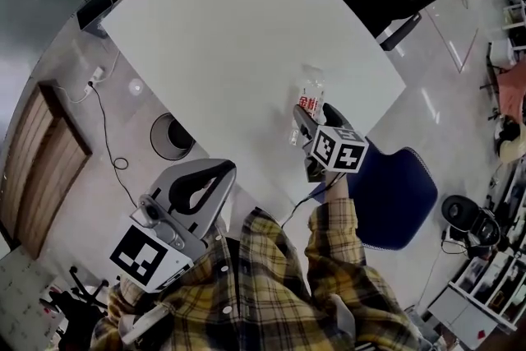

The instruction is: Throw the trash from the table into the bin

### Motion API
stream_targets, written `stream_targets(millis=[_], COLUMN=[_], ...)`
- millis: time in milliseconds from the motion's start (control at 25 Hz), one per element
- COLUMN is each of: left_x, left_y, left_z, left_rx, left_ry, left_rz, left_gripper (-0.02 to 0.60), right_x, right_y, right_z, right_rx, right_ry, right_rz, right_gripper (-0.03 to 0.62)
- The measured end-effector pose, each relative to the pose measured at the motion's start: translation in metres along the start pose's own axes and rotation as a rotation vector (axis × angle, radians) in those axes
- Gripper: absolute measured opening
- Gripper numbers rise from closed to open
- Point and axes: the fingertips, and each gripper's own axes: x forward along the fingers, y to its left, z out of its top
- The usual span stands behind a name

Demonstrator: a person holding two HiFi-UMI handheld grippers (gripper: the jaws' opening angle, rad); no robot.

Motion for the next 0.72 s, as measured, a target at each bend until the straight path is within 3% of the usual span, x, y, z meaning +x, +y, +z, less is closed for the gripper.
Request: stream_targets(millis=[720], left_x=[-0.007], left_y=[-0.008], left_z=[-0.004], left_rx=[0.005], left_ry=[-0.010], left_rz=[0.019], left_gripper=[0.011], right_x=[0.004], right_y=[0.009], right_z=[-0.003], right_rx=[-0.016], right_ry=[0.048], right_rz=[0.039], right_gripper=[0.313])
